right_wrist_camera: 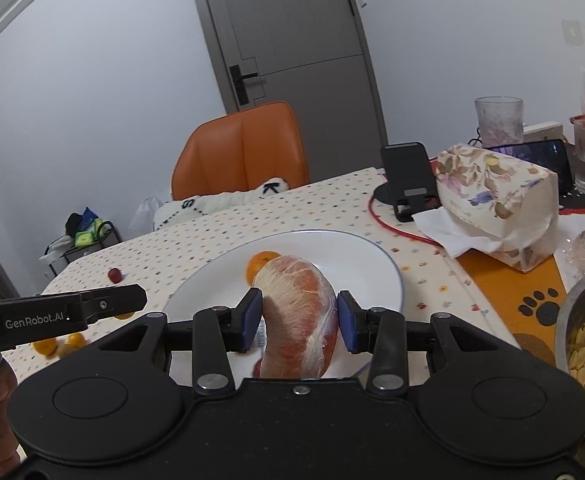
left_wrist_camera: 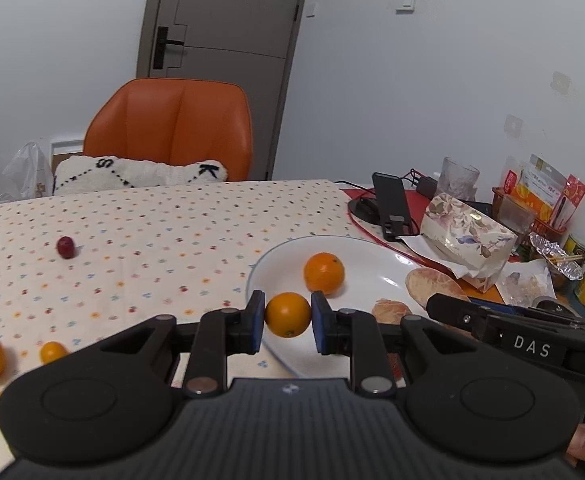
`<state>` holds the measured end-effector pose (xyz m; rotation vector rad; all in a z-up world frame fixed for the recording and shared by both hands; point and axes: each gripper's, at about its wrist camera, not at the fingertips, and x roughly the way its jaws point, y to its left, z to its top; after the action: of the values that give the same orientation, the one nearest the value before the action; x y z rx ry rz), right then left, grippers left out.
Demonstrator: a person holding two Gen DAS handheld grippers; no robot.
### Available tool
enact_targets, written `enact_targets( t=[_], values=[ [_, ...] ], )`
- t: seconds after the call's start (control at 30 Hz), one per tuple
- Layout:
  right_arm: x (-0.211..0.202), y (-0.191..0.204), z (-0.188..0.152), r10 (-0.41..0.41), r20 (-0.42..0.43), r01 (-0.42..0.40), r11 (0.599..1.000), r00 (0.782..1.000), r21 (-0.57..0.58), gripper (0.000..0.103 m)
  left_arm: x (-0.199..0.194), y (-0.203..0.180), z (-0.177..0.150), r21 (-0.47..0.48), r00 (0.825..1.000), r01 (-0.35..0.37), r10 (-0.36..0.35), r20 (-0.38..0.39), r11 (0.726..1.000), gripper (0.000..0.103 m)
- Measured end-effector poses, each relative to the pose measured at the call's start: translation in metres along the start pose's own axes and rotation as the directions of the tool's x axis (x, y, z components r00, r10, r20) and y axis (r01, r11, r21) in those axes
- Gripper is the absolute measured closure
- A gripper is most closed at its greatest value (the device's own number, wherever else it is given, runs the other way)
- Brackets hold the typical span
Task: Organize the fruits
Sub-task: 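Carry the pomelo segment and small orange over the white plate and open both tools, then move both open tools back over the loose fruit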
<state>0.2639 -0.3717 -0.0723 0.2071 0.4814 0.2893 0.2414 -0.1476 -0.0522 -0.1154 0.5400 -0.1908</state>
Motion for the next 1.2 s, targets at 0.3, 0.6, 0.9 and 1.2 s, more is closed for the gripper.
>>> enact_targets(
  t=[0.3, 0.6, 0.9, 1.2],
  values=[
    [0.015, -0.012, 0.004, -0.008, 0.0, 0.008, 1.0, 1.0, 0.01, 0.064, 0.026, -0.006, 0.004, 0.008, 1.0, -0.005, 0.005, -0.018, 1.0, 0.08],
    [0.029, -0.013, 0.013, 0.011, 0.003, -0.011, 1.0, 1.0, 0.005, 0.064, 0.044, -0.009, 0.013, 0.013, 1.0, -0.025, 0.025, -0.019, 1.0, 0.08],
    [0.026, -0.016, 0.011, -0.007, 0.006, 0.007, 1.0, 1.0, 0.022, 0.046, 0.042, -0.01, 0.016, 0.003, 0.998, -0.041, 0.041, -0.039, 0.999, 0.059],
    [0.005, -0.006, 0.006, 0.033, 0.013, -0.033, 0.999, 0.999, 0.043, 0.04, 0.013, -0.002, 0.015, -0.016, 0.996, -0.086, 0.085, -0.013, 0.996, 0.033]
  ],
)
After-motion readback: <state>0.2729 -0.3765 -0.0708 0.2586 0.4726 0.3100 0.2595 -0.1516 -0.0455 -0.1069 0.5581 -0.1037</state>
